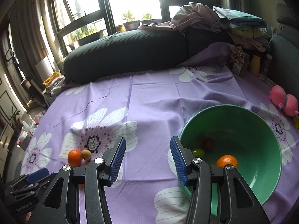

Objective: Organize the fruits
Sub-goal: 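Move the open right gripper back to the fruit on the cloth, then close the right gripper on a red tomato and lift it, then carry the red tomato into the green bowl and open the right gripper, then return the right gripper to the cloth and close it on the second orange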

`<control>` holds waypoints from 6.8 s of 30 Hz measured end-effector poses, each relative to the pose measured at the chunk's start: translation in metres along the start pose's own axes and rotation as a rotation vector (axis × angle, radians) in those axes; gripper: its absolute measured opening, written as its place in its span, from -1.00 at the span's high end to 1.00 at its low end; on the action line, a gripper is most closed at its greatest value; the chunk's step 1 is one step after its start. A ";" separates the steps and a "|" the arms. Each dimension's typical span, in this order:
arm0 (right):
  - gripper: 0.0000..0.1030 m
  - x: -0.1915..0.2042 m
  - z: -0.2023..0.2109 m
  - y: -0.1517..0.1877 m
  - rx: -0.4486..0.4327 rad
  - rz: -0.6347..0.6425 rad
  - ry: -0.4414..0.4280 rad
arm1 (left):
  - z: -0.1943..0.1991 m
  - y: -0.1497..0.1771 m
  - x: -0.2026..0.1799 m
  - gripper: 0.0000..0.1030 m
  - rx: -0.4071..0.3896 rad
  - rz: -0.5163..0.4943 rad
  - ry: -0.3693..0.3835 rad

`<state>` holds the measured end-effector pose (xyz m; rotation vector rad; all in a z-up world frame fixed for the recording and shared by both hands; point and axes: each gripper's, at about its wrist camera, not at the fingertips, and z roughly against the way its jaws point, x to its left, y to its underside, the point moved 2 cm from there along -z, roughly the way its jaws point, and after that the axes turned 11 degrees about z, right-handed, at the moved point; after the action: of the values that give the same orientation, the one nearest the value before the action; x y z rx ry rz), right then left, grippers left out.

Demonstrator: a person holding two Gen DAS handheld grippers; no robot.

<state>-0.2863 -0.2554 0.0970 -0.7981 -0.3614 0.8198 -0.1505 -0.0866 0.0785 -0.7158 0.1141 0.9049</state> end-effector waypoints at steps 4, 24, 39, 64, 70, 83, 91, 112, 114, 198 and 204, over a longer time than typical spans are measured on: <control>0.03 0.018 -0.007 0.002 0.018 0.036 -0.027 | 0.000 -0.001 0.003 -0.10 0.009 0.005 0.023; 0.32 0.074 -0.067 0.032 0.297 -0.031 -0.450 | -0.027 0.000 0.020 0.15 0.097 0.013 -0.010; 0.48 0.104 -0.081 0.051 0.363 0.073 -0.423 | -0.032 -0.028 0.033 0.15 0.106 0.113 0.018; 0.48 0.018 -0.051 0.029 0.236 -0.091 -0.315 | -0.090 -0.017 -0.007 0.25 0.191 -0.026 -0.071; 0.48 0.017 -0.052 0.027 0.236 -0.106 -0.318 | -0.096 -0.013 -0.006 0.46 0.147 -0.036 -0.104; 0.48 0.012 -0.042 0.022 0.198 -0.104 -0.295 | -0.068 -0.011 -0.025 0.48 0.052 -0.046 -0.072; 0.48 -0.001 -0.013 0.011 0.103 -0.108 -0.271 | -0.018 -0.012 -0.059 0.48 -0.078 -0.089 0.019; 0.48 -0.116 0.051 0.015 -0.077 -0.286 -0.024 | -0.025 0.028 -0.193 0.48 -0.016 -0.267 0.241; 0.48 -0.126 0.048 0.020 -0.062 -0.304 -0.006 | -0.033 0.032 -0.203 0.48 0.016 -0.277 0.255; 0.08 0.129 -0.116 0.010 0.360 -0.095 -0.481 | -0.002 -0.047 0.089 -0.33 -0.088 0.336 -0.101; 0.29 0.136 -0.116 0.010 0.343 -0.065 -0.457 | -0.004 -0.047 0.086 -0.32 -0.080 0.324 -0.102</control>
<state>-0.1377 -0.2039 0.0120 -0.2722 -0.6279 0.9699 -0.0600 -0.0503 0.0671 -0.7356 0.1059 1.2596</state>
